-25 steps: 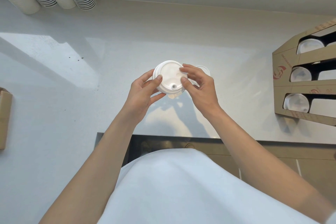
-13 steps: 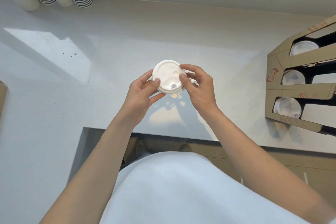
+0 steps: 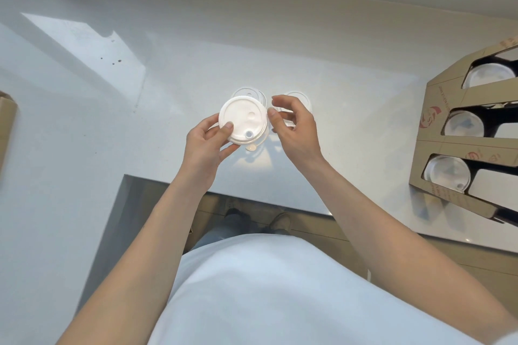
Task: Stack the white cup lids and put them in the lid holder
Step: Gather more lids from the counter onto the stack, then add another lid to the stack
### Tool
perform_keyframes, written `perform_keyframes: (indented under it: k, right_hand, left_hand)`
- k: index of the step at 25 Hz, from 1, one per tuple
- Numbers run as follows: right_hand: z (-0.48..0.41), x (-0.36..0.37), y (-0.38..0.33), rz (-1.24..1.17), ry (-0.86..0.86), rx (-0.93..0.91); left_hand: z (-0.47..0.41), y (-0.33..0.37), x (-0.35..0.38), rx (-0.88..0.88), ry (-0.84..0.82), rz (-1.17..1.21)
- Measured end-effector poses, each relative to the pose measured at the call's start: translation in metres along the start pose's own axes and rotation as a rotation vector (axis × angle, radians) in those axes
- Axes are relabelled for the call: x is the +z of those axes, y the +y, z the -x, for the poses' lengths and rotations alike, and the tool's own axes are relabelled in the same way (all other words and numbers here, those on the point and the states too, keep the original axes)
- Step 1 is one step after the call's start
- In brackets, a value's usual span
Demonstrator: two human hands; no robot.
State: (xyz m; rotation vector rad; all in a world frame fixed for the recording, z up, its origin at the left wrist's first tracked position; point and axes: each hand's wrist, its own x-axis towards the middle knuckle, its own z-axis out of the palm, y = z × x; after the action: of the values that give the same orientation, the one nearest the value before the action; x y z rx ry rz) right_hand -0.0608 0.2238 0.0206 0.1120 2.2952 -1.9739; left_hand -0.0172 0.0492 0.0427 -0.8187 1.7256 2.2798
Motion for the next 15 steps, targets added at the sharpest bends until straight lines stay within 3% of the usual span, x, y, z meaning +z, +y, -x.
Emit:
perform_keyframes:
  k: [4, 9, 15]
  right_hand:
    - [-0.031, 0.013, 0.019, 0.237, -0.041, 0.07]
    - [-0.07, 0.034, 0.033, 0.658, -0.226, 0.068]
    - [-0.099, 0.059, 0.043, 0.94, -0.386, 0.056]
  left_hand:
    - [-0.019, 0.008, -0.021, -0.012, 0.027, -0.001]
    - [-0.042, 0.024, -0.043, -0.035, 0.026, -0.001]
    - [-0.069, 0.041, -0.065, -0.073, 0.029, -0.011]
